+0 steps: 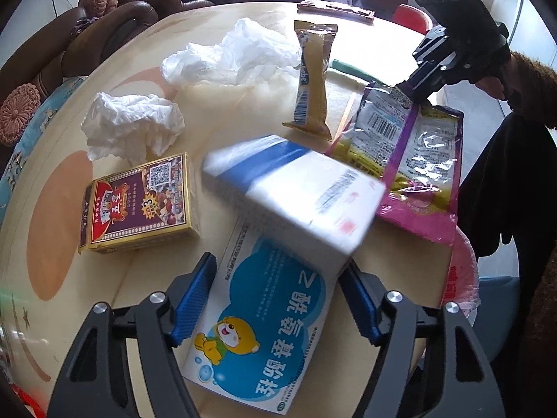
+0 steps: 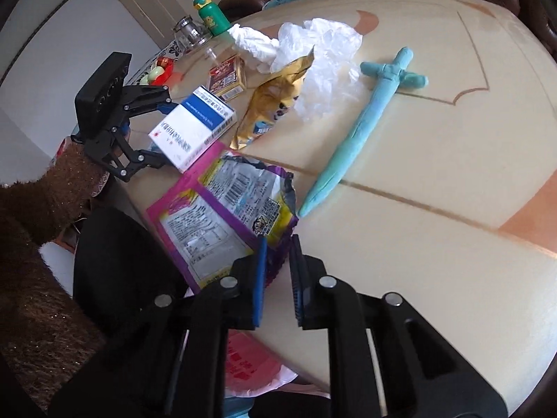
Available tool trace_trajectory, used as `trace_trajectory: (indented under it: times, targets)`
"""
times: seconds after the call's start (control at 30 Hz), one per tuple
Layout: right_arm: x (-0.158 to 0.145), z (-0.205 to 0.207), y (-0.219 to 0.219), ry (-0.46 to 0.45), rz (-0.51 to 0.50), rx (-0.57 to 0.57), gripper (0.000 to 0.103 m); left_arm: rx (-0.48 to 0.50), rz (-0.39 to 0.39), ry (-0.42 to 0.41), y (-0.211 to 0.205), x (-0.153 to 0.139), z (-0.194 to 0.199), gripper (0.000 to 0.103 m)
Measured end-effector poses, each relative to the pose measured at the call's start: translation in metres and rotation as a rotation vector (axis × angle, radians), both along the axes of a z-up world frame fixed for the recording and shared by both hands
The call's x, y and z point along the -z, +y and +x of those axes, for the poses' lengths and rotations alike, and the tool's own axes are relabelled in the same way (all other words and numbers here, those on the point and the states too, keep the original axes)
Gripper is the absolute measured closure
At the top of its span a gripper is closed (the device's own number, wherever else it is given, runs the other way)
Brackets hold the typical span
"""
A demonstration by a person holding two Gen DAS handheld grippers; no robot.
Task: Collect trash
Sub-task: 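Grasp the blue-and-white box with the left tool while the right tool grasps the purple wrapper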
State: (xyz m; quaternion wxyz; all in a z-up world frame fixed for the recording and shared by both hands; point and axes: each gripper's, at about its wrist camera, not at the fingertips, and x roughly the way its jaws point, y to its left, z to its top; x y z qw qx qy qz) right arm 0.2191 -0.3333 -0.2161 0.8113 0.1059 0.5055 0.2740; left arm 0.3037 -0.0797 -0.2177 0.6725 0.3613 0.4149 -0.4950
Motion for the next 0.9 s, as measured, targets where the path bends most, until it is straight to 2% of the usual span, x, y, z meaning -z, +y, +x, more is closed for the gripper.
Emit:
trace_trajectory:
  times: [0.2, 0.33, 0.63, 0.9]
  targets:
    - [0.000, -0.001, 0.007, 0.011, 0.030, -0.011, 0.095, -0.009, 0.013, -0.007, 0.000, -0.002, -0.001, 0.038]
    - [-0.006, -0.004, 0.009, -0.014, 0.047, -0.003, 0.097, -0.028, 0.025, 0.013, 0.003, -0.001, 0.000, 0.039]
    - [-0.019, -0.005, 0.018, -0.061, 0.004, 0.011, 0.099, -0.085, 0.023, -0.012, 0.013, -0.002, -0.007, 0.040]
    - [-0.037, -0.004, 0.014, -0.124, -0.036, 0.048, 0.099, -0.128, -0.010, -0.049, 0.025, -0.022, -0.009, 0.041]
